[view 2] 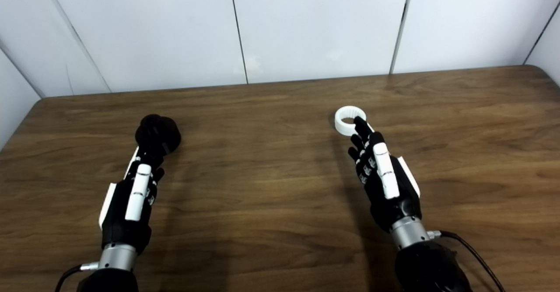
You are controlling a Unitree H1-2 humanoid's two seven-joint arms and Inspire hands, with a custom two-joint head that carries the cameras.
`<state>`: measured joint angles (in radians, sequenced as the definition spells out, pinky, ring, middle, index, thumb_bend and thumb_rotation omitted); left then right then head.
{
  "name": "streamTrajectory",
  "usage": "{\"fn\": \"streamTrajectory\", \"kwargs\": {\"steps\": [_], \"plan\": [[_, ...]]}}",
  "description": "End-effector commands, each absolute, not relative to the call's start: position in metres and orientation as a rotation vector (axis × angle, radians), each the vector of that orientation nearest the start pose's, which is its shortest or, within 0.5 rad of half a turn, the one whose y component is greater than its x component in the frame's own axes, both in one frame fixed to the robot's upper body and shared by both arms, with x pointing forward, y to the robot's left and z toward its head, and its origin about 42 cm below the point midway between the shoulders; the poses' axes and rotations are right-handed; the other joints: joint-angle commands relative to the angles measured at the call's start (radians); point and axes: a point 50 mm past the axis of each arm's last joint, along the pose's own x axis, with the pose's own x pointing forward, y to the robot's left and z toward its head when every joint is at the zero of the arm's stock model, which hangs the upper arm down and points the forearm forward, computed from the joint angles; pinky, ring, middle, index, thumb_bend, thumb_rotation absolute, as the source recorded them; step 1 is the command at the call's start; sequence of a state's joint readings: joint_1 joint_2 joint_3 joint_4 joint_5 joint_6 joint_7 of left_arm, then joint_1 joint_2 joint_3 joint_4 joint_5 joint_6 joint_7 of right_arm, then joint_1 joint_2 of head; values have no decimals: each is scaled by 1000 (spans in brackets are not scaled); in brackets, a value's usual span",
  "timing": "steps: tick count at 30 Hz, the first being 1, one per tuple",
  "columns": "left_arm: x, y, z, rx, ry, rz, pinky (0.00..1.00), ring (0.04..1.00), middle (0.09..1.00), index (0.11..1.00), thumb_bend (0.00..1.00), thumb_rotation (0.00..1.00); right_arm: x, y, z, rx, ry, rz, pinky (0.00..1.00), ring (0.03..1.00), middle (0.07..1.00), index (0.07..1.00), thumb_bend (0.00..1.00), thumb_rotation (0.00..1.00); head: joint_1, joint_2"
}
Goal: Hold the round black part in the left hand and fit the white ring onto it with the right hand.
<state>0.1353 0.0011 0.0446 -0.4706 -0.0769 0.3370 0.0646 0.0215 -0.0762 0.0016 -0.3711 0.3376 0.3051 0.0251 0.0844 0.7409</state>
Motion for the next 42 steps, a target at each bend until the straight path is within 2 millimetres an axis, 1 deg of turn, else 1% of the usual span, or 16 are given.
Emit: {"fn": "streamTrajectory", "kwargs": {"steps": [1,5,14,15,16,18,19,20,21,23,26,30,33,37,42], "plan": [[223,232,172,-57,-32,128,969,973,990,992,548,801,268,-212,182,276,-100,144,1000,1000,997,943,555,877,1,1],[223,232,173,-52,-35,132,954,965,985,986,542,794,268,-213,182,272,-103,152,1000,1000,1000,947,548,879,0,1],[223,231,173,-51,-33,127,964,971,990,991,541,796,268,-213,181,288,-100,149,1000,1000,1000,943,552,860,0,1],[223,232,173,-15,-34,126,957,966,986,989,541,795,268,-213,181,288,-99,148,1000,1000,1000,944,553,858,0,1],[223,232,174,49,-35,128,955,957,981,991,534,830,268,-213,181,285,-99,147,1000,1000,999,943,555,859,0,1],[223,235,176,221,-32,144,908,945,965,984,529,828,268,-212,181,282,-99,147,1000,1000,997,942,552,865,11,3],[222,238,179,333,-34,172,890,934,954,977,536,792,268,-212,181,283,-96,147,1000,1000,998,943,553,867,11,3],[222,241,183,423,-43,204,856,908,931,962,571,664,268,-211,181,282,-94,147,1000,1000,999,943,556,867,20,0],[222,243,186,475,-49,225,843,898,922,957,591,597,268,-211,180,281,-93,147,1000,1000,998,943,557,867,20,0],[225,250,196,554,-63,276,838,889,911,953,656,500,269,-211,179,275,-94,152,1000,1000,1000,945,554,872,27,-3],[230,261,211,609,-86,328,857,896,901,947,724,437,269,-210,176,269,-93,157,1000,1000,1000,949,551,881,32,-6],[236,277,229,696,-104,340,847,903,902,949,771,457,270,-208,174,272,-84,152,1000,1000,997,946,556,877,38,-10],[240,287,238,735,-109,340,843,899,906,952,782,444,271,-207,173,272,-82,149,999,1000,998,947,562,876,44,-14],[249,296,244,784,-98,339,780,879,910,960,792,479,271,-207,172,272,-83,150,1000,1000,998,946,553,880,51,-20],[264,305,247,832,-80,333,759,883,917,960,794,488,271,-208,170,269,-82,152,1000,1000,998,944,539,887,58,-28]]}}
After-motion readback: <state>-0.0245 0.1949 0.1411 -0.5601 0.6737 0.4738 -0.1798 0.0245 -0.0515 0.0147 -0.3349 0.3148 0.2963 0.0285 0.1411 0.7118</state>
